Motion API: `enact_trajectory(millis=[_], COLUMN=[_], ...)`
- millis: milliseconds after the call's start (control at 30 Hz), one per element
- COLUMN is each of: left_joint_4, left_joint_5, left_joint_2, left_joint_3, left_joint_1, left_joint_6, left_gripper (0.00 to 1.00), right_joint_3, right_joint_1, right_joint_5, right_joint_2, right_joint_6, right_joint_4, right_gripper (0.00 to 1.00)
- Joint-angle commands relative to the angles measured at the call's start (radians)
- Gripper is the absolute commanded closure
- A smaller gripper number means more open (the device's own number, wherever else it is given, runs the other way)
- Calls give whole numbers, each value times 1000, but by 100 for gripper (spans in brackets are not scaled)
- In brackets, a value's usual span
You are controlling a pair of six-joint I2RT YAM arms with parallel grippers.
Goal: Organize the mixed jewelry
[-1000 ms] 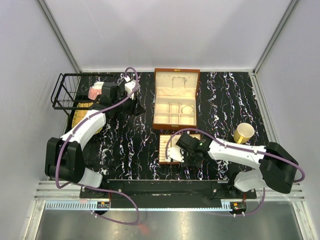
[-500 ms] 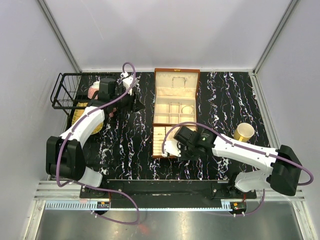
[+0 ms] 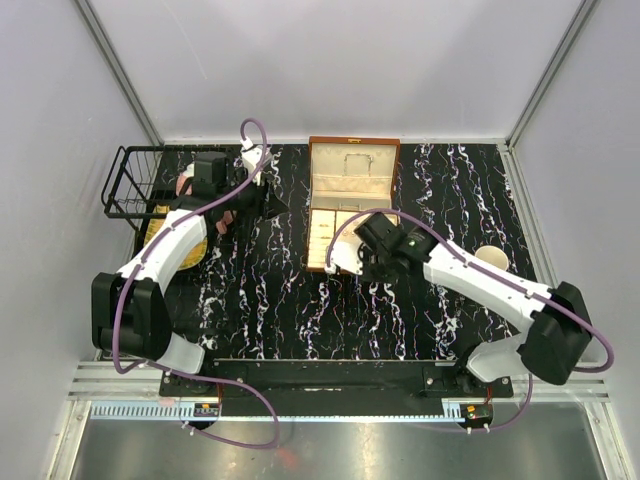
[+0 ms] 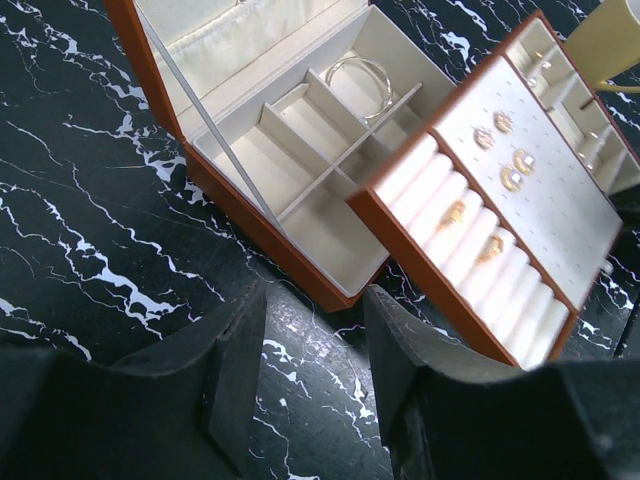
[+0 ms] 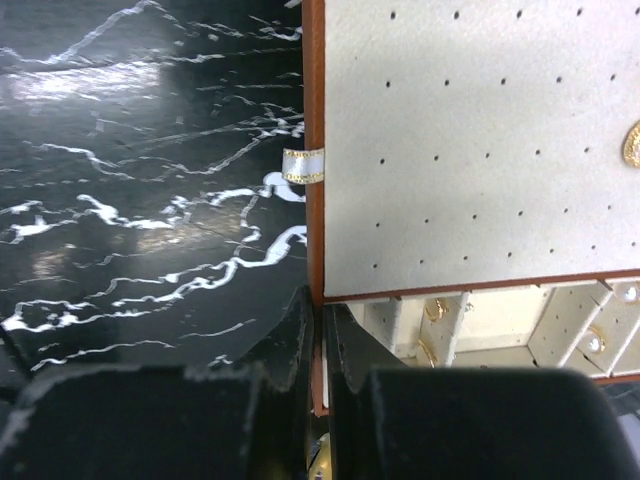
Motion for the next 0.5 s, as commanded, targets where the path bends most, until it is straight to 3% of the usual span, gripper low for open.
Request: enact_trajectory(millis=[0,200,467], left_joint_4=[24,51,104], left_joint_5=[51,89,28], left_joint_2=[7,24,15], left_joint_3=[48,66,71], left_joint_1=[19,18,10], left_joint_6=[2,-52,-116], left_gripper=[53,53,54], right_joint_3=[90,174,256], right_joint_1=[-68,-133,-193], right_joint_5=[-36,-68,-85], right_joint_2=[52,156,248], right_joint_6=[-116,-179,-235], right_joint_4=[82,111,108], right_gripper=[100,100,100])
